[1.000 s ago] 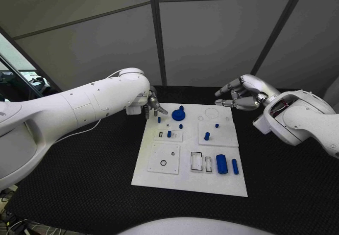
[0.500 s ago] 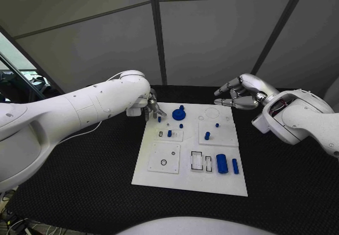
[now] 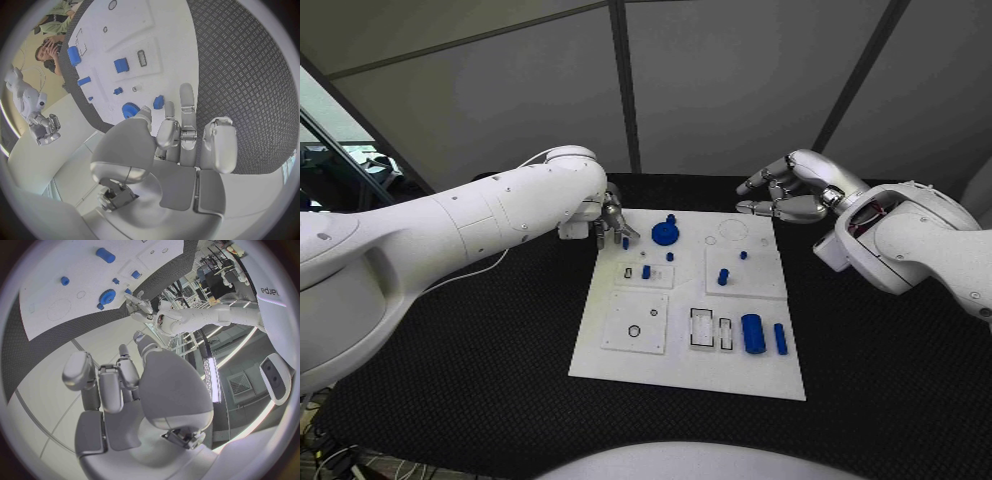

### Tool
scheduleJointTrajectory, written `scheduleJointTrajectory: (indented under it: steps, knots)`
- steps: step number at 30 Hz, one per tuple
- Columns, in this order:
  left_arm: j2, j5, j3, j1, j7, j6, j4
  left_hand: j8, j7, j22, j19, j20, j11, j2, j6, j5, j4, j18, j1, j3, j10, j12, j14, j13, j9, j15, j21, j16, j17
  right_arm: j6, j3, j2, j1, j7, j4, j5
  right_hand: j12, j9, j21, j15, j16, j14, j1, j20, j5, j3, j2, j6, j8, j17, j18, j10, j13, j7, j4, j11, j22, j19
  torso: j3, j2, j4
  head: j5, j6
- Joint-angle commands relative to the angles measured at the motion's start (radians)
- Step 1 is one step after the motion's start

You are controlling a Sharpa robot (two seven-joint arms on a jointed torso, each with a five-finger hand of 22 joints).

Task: Assemble the parts on the task board

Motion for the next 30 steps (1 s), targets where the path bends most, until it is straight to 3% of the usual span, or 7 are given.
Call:
scheduleJointTrajectory:
  steps: [1,20,30]
  knots:
    - [0.001,-0.006,0.0,0.001,0.014,0.012,0.001,-0.007,0.002,0.053,0.002,0.007,0.003,-0.001,0.007,0.002,-0.001,0.016,0.011,-0.005,-0.004,0.006,-0.001,0.001,-0.002,0.008,0.0,-0.005,0.001,-0.007,0.001,0.001,0.002,0.006,0.0,-0.003,-0.002,0.0,-0.002,-0.006,-0.006,0.049,-0.005,0.002,0.002,-0.003,0.003,0.001,-0.006,0.025,0.01,-0.004,0.001,0.001,0.006,0.002,0.001,-0.002,0.0003,0.0,0.0007,0.002,-0.001]
    - [0.0,0.006,-0.001,0.001,0.014,0.033,0.008,-0.006,-0.002,0.055,0.002,0.006,0.0,0.031,0.015,0.003,-0.02,0.016,0.066,0.003,-0.003,0.007,0.0,0.0,-0.015,0.007,-0.001,-0.006,0.002,-0.004,0.001,0.005,0.002,0.006,-0.003,-0.003,-0.002,0.0,-0.002,-0.006,-0.006,0.049,-0.005,0.002,0.002,-0.003,0.003,0.001,-0.006,0.025,0.01,-0.004,0.001,0.001,0.006,0.002,0.001,-0.002,0.0003,0.001,-0.0005,0.003,-0.004]
    - [0.0,0.008,-0.001,0.001,0.028,0.015,0.009,-0.012,-0.008,0.057,0.001,0.002,-0.007,0.083,0.01,-0.003,-0.085,0.016,0.171,0.069,-0.006,0.005,0.0,-0.003,-0.032,0.003,-0.003,-0.008,0.003,-0.004,0.001,0.006,0.002,0.006,-0.005,-0.003,-0.002,0.0,-0.003,-0.006,-0.006,0.049,-0.004,0.002,0.004,-0.002,0.005,0.001,-0.006,0.026,0.01,-0.003,0.001,0.0,0.006,0.002,0.0,-0.003,0.0001,0.0,0.0,0.003,-0.006]
